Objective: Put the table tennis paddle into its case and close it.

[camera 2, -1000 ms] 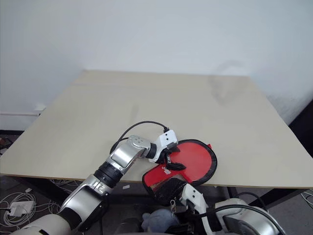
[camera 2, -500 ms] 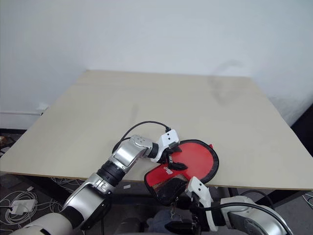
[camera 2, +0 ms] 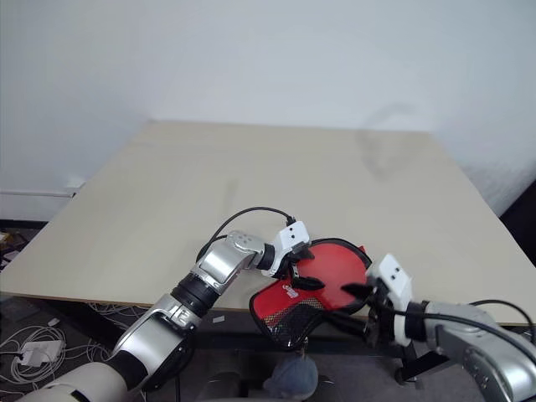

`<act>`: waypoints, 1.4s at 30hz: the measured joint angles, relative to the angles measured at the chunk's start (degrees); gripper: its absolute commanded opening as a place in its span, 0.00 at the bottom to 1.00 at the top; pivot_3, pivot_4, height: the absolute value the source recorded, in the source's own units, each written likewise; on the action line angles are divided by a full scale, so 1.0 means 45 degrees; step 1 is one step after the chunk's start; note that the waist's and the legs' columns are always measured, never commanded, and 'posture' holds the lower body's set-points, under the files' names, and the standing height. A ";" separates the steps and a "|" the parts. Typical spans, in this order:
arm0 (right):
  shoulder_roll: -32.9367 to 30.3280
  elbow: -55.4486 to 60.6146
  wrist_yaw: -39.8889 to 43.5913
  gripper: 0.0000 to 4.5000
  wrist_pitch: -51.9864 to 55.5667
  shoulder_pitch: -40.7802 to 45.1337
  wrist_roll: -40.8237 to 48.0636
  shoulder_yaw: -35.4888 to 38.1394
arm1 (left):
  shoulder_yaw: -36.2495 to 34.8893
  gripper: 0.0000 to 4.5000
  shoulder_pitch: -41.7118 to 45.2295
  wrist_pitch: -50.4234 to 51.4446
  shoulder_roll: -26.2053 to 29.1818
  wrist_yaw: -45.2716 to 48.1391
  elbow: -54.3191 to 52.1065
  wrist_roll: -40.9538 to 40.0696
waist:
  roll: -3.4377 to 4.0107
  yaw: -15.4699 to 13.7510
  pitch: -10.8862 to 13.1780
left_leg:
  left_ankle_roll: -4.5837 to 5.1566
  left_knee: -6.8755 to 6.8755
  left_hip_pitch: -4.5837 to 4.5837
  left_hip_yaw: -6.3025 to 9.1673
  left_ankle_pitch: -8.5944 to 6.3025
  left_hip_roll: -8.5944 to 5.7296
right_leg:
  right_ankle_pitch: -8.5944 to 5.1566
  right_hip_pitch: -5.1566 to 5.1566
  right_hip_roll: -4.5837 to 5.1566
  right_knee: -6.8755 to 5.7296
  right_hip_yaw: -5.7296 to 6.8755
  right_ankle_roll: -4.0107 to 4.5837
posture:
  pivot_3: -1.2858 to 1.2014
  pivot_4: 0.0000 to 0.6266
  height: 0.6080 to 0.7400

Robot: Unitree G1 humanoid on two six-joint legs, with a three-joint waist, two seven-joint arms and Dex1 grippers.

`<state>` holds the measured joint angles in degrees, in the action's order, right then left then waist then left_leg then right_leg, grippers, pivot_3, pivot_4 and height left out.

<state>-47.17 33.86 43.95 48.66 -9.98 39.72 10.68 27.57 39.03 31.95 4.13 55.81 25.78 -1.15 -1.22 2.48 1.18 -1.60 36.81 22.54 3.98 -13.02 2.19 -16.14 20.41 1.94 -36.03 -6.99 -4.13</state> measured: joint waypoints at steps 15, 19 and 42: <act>0.2782 -0.5073 -0.4070 0.94 -0.1024 0.3378 -0.2436 0.0492 | -0.0429 1.00 -0.0055 -0.0783 -0.0235 -0.0234 0.0565 -0.0014 | 0.0072 0.0044 -0.0018 | 0.0067 -0.0030 0.0015 0.0001 0.0031 -0.0026 | 0.0004 0.0011 0.0002 0.0003 -0.0024 -0.0005 | 0.52 0.00 1.00; 0.3208 -0.5537 -0.4537 0.94 -0.0664 0.3349 -0.2592 0.0483 | -0.0825 1.00 -0.0025 -0.0986 -0.0248 -0.0254 0.0825 -0.0077 | 0.0120 0.0059 -0.0015 | 0.0079 -0.0063 0.0016 -0.0004 0.0039 -0.0026 | 0.0003 0.0022 -0.0004 0.0002 -0.0035 -0.0006 | 0.52 0.00 1.00; 0.4635 -0.5440 -0.4872 0.74 0.2152 0.3421 -0.1162 0.1067 | -0.2049 1.00 0.0950 0.0339 0.0527 0.0852 0.1676 -0.1485 | 0.0230 0.0102 0.0172 | 0.0087 -0.0114 0.0027 -0.0005 0.0046 -0.0027 | 0.0019 0.0056 -0.0022 -0.0020 -0.0056 -0.0038 | 0.52 0.00 1.00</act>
<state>-26.32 9.38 22.03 58.34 5.42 34.49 15.48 18.35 43.31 33.48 6.50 59.65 33.32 -7.84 -0.18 2.94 1.96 -1.20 36.29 22.66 3.95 -12.81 2.07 -16.05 20.66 1.84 -36.12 -7.24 -4.30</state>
